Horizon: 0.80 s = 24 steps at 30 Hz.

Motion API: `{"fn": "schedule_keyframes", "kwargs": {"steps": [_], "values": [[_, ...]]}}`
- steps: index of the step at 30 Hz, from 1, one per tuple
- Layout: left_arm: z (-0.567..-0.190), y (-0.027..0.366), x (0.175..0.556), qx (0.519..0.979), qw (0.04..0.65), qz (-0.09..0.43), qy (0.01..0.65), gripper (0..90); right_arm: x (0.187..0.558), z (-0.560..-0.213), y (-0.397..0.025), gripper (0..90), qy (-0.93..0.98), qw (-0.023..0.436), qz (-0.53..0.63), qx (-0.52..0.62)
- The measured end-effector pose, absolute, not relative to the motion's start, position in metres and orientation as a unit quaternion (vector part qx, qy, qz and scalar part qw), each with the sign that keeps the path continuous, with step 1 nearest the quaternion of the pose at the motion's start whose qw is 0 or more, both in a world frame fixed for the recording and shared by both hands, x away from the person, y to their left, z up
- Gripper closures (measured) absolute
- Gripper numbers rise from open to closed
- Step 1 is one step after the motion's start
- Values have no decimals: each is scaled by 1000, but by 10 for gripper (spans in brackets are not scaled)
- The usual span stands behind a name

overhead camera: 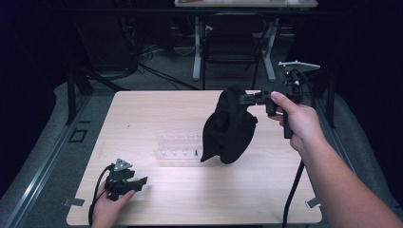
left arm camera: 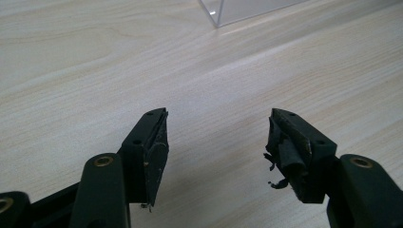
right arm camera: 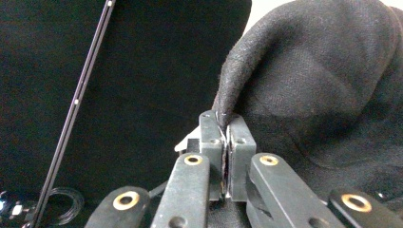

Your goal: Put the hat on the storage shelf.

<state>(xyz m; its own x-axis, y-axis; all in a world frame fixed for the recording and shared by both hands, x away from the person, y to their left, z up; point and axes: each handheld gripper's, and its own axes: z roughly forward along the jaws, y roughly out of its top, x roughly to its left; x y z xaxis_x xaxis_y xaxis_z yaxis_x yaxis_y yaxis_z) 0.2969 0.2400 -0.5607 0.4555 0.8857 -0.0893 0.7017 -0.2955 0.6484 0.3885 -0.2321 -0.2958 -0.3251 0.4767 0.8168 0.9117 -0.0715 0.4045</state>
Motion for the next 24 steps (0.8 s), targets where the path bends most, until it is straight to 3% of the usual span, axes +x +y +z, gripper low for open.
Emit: {"fn": "schedule_keyframes", "kwargs": {"steps": [24], "values": [[-561,240,298,790,321,148,502,392,418,-306,-209,881,-644,223,-495,-539]]}}
